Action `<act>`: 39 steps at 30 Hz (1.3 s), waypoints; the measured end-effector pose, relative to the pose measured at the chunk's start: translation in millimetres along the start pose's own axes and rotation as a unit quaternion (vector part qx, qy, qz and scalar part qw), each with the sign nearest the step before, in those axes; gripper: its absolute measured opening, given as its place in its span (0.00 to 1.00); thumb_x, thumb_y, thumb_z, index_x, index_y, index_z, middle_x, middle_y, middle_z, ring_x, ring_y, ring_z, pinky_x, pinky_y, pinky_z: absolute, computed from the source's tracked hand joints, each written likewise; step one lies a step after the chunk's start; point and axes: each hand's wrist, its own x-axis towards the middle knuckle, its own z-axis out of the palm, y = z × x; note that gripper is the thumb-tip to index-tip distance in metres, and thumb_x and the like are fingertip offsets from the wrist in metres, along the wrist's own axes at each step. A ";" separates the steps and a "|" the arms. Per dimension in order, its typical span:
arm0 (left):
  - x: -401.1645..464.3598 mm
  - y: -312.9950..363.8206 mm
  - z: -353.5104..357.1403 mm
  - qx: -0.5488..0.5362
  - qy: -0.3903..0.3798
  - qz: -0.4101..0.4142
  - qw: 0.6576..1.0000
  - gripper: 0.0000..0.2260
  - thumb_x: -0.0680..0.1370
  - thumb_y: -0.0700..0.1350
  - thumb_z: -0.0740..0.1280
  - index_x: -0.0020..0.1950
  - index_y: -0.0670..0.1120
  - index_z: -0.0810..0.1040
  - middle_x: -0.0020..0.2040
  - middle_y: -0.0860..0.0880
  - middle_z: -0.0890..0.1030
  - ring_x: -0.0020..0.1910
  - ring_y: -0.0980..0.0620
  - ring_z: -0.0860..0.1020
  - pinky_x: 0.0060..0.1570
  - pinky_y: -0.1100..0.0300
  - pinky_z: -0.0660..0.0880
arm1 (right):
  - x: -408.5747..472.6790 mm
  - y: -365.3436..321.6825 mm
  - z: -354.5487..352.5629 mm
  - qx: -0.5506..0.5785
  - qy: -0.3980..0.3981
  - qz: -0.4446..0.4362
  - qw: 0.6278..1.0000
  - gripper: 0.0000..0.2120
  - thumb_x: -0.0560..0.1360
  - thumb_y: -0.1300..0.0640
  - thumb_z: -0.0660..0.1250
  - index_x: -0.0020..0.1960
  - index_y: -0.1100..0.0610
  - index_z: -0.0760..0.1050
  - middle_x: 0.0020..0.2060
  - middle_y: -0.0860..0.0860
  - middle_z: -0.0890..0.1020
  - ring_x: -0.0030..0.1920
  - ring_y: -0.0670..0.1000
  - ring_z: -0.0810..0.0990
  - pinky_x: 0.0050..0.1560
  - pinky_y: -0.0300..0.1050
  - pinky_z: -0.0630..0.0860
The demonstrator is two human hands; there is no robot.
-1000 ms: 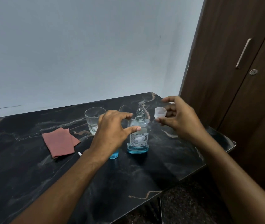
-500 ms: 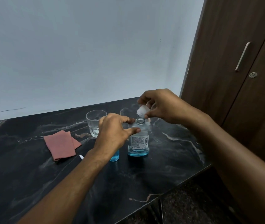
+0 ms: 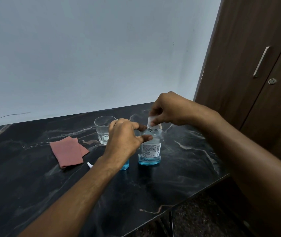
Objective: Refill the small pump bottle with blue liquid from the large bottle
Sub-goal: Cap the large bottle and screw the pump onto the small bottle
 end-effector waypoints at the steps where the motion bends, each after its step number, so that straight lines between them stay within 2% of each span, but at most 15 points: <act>1: -0.3 0.3 -0.2 0.001 0.001 0.002 1.000 0.22 0.64 0.66 0.75 0.54 0.59 0.85 0.56 0.52 0.80 0.65 0.47 0.70 0.60 0.52 0.70 | 2.1 -0.5 2.4 -0.006 0.011 0.017 1.000 0.17 0.69 0.45 0.78 0.47 0.59 0.85 0.40 0.54 0.86 0.36 0.49 0.82 0.38 0.45 0.78; 2: -0.3 0.4 -0.5 0.001 0.002 0.003 1.000 0.22 0.64 0.66 0.75 0.55 0.59 0.85 0.56 0.52 0.81 0.65 0.46 0.70 0.60 0.50 0.71 | 4.2 -0.7 6.0 -0.019 0.021 0.034 0.999 0.22 0.68 0.41 0.77 0.44 0.61 0.83 0.37 0.56 0.85 0.34 0.51 0.80 0.35 0.48 0.76; 4: -0.3 0.7 -1.2 -0.004 0.003 0.003 1.000 0.22 0.64 0.66 0.75 0.54 0.59 0.85 0.55 0.52 0.81 0.65 0.46 0.71 0.61 0.48 0.72 | 6.2 -1.9 13.1 -0.050 0.040 0.059 0.996 0.28 0.68 0.35 0.73 0.41 0.62 0.79 0.33 0.55 0.80 0.31 0.51 0.75 0.30 0.45 0.70; 9: 0.1 1.1 -2.6 -0.021 0.000 -0.002 1.000 0.22 0.64 0.64 0.77 0.54 0.58 0.86 0.54 0.52 0.82 0.64 0.47 0.73 0.60 0.48 0.74 | 3.3 -5.3 16.8 -0.073 0.036 0.066 0.995 0.25 0.71 0.32 0.69 0.37 0.54 0.72 0.33 0.49 0.75 0.31 0.47 0.72 0.30 0.43 0.66; 11: 0.8 0.9 -3.6 -0.033 -0.004 0.000 0.999 0.21 0.63 0.64 0.78 0.53 0.57 0.86 0.53 0.53 0.83 0.63 0.48 0.75 0.59 0.47 0.76 | 1.6 -5.5 16.2 -0.069 0.034 0.070 0.995 0.26 0.70 0.31 0.69 0.39 0.55 0.74 0.33 0.50 0.77 0.32 0.48 0.75 0.30 0.45 0.70; 13: 1.6 1.1 -5.0 -0.053 -0.021 -0.003 0.998 0.21 0.63 0.63 0.79 0.53 0.56 0.86 0.54 0.54 0.85 0.62 0.49 0.77 0.59 0.47 0.77 | -2.2 -6.2 13.9 -0.059 0.033 0.077 0.995 0.29 0.69 0.29 0.68 0.42 0.57 0.77 0.35 0.51 0.80 0.35 0.51 0.79 0.36 0.50 0.78; 15: 1.8 0.8 -6.9 -0.071 -0.037 -0.005 0.997 0.22 0.63 0.61 0.80 0.54 0.56 0.86 0.56 0.54 0.85 0.61 0.52 0.79 0.58 0.53 0.77 | -8.4 -8.9 10.7 -0.065 0.046 0.078 0.994 0.30 0.69 0.28 0.66 0.44 0.56 0.79 0.36 0.50 0.82 0.37 0.51 0.81 0.40 0.52 0.81; 18: 0.6 0.5 -14.5 -0.123 -0.063 -0.009 0.990 0.27 0.62 0.59 0.81 0.60 0.57 0.83 0.59 0.57 0.83 0.58 0.59 0.79 0.52 0.66 0.73 | -18.5 -16.7 11.6 -0.090 0.122 0.062 0.987 0.23 0.74 0.32 0.66 0.46 0.53 0.78 0.38 0.47 0.80 0.38 0.48 0.78 0.37 0.48 0.77; 21: -0.8 -0.3 -27.1 -0.172 -0.067 0.000 0.983 0.31 0.61 0.57 0.82 0.63 0.58 0.81 0.53 0.65 0.80 0.53 0.68 0.76 0.46 0.74 0.69 | -30.7 -28.3 23.0 -0.073 0.201 0.033 0.976 0.13 0.78 0.42 0.66 0.47 0.52 0.77 0.39 0.45 0.76 0.39 0.48 0.75 0.35 0.44 0.69; 23: -2.7 -4.6 -37.0 -0.182 -0.050 -0.002 0.982 0.27 0.63 0.56 0.82 0.61 0.58 0.82 0.50 0.66 0.81 0.52 0.68 0.78 0.45 0.74 0.71 | -38.1 -36.3 34.2 -0.039 0.224 0.009 0.974 0.08 0.79 0.48 0.67 0.48 0.53 0.77 0.40 0.46 0.76 0.40 0.49 0.75 0.38 0.45 0.71; 26: -10.1 -22.4 -50.4 -0.222 -0.002 -0.021 0.975 0.15 0.70 0.51 0.79 0.56 0.55 0.85 0.49 0.59 0.85 0.48 0.62 0.82 0.46 0.69 0.77 | -47.4 -46.1 52.5 0.039 0.244 -0.027 0.969 0.04 0.77 0.56 0.71 0.46 0.56 0.79 0.40 0.46 0.76 0.39 0.46 0.73 0.40 0.42 0.72; 29: -23.6 -51.6 -59.6 -0.245 0.042 -0.055 0.967 0.07 0.75 0.45 0.75 0.53 0.52 0.86 0.47 0.53 0.87 0.47 0.52 0.84 0.48 0.62 0.80 | -50.8 -58.5 78.9 0.089 0.212 -0.034 0.972 0.02 0.75 0.58 0.74 0.46 0.57 0.83 0.39 0.47 0.79 0.38 0.46 0.75 0.41 0.39 0.73; 33: -39.7 -85.6 -59.9 -0.227 0.046 -0.103 0.967 0.07 0.77 0.44 0.74 0.55 0.49 0.86 0.47 0.54 0.87 0.46 0.55 0.84 0.47 0.61 0.79 | -47.3 -82.6 119.6 0.137 0.129 -0.075 0.979 0.04 0.76 0.60 0.72 0.49 0.58 0.85 0.40 0.51 0.81 0.42 0.52 0.80 0.44 0.37 0.71; 37: -46.5 -103.4 -53.5 -0.209 0.050 -0.124 0.969 0.08 0.77 0.42 0.73 0.55 0.48 0.86 0.47 0.54 0.87 0.48 0.51 0.85 0.54 0.56 0.81 | -35.9 -107.0 160.6 0.152 0.056 -0.108 0.981 0.08 0.79 0.60 0.65 0.54 0.58 0.82 0.48 0.53 0.80 0.51 0.54 0.80 0.54 0.51 0.77; 39: -48.3 -107.0 -49.9 -0.209 0.047 -0.129 0.968 0.08 0.77 0.41 0.73 0.56 0.48 0.86 0.48 0.54 0.87 0.50 0.52 0.85 0.56 0.55 0.80 | -28.5 -117.0 177.2 0.115 0.043 -0.126 0.984 0.09 0.79 0.63 0.63 0.56 0.59 0.79 0.51 0.54 0.77 0.53 0.55 0.78 0.54 0.53 0.77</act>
